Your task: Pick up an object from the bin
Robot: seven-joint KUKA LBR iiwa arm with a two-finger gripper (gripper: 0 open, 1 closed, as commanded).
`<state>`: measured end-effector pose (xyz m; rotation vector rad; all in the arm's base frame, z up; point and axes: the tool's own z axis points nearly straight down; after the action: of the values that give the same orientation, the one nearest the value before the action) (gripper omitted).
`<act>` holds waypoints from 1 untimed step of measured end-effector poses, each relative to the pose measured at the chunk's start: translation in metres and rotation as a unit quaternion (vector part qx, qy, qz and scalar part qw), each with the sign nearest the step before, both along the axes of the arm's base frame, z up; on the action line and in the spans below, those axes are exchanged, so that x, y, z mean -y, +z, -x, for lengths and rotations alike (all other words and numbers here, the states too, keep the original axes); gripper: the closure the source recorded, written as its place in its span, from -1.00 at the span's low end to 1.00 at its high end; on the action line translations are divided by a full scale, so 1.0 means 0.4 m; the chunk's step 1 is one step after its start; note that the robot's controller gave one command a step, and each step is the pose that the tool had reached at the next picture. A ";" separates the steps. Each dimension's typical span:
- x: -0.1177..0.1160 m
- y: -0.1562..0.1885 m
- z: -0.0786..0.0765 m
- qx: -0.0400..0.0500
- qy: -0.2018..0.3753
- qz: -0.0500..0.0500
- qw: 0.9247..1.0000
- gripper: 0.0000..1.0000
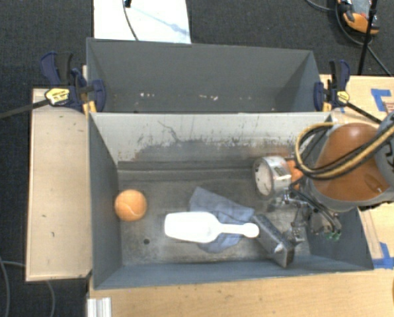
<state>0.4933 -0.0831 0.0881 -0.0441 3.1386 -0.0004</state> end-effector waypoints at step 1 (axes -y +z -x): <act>-0.094 -0.039 0.005 0.000 0.096 0.000 0.995 1.00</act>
Offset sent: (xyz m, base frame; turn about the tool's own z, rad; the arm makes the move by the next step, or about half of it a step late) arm 0.0000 0.0000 0.0000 0.0000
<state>0.4913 -0.0455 0.0724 -0.3447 3.1193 -0.0001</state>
